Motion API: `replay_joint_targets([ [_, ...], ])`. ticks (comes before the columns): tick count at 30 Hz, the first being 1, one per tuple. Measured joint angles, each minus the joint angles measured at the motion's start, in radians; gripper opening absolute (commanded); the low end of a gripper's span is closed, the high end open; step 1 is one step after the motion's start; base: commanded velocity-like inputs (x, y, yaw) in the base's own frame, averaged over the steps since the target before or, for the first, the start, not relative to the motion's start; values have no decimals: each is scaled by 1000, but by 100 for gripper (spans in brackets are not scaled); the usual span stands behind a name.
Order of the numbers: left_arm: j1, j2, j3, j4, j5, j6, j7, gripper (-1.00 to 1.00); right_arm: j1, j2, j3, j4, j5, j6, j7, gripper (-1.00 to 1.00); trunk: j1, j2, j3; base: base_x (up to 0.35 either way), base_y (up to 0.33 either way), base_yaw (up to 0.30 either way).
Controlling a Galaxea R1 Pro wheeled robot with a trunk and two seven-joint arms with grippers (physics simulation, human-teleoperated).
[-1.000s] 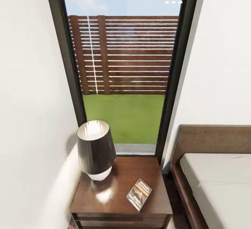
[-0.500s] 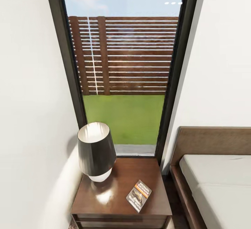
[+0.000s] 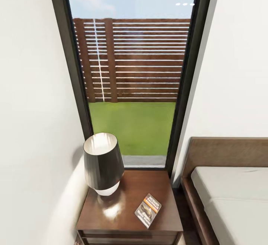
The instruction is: In the bedroom, move the book from the bed onto either nightstand, and place the two sandals side by side next to the bed.
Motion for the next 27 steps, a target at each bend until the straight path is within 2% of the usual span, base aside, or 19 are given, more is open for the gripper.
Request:
replay_joint_targets([
  [11,5,1,4,1,0,1,0,100,61,0,0,1,0,0,0,100,-42,77,35,0,0,0],
  [27,21,-2,5,16,0,1,0,100,75,0,-1,0,0,0,0,100,-104,189,85,0,0,0],
])
